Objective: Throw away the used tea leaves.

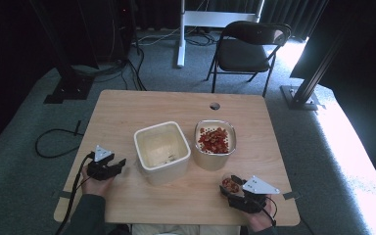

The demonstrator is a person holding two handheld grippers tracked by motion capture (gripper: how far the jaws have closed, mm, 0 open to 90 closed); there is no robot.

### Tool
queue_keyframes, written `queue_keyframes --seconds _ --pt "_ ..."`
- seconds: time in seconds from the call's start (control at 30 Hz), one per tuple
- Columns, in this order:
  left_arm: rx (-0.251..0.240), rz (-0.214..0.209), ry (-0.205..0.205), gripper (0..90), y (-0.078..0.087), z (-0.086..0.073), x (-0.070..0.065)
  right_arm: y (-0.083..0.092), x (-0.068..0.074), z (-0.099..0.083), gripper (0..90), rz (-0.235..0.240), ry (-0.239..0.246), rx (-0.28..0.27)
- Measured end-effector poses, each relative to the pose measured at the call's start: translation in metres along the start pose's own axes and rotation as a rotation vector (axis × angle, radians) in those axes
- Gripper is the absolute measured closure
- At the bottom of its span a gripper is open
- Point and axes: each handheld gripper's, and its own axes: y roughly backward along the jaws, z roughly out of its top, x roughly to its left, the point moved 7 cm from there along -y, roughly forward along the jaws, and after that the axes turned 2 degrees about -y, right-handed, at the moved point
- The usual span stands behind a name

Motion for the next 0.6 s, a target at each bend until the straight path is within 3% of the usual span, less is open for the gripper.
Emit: queue_keyframes --seconds 0.6 --pt "0.002 -0.007 0.003 44.6 0.001 -0.001 -0.001 0.007 -0.02 0.014 38.3 -0.042 -0.011 -0.034"
